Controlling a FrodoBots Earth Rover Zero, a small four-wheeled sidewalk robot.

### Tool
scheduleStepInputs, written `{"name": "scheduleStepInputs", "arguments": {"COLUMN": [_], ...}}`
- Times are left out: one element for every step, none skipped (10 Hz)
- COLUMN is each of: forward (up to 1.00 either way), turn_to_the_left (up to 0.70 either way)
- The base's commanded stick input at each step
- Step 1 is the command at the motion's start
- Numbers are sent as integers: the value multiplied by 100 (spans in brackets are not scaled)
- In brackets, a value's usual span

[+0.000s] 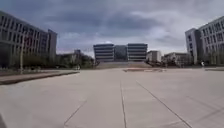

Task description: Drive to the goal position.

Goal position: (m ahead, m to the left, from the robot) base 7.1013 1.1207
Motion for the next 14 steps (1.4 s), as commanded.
{"name": "scheduleStepInputs", "arguments": {"forward": [70,70,70,70,70,70,70,70,70,70,70,70,70,70], "turn_to_the_left": [-3,-8,0,0,-6,-12,-5,0,0,-6,-4,0,-1,-1]}}
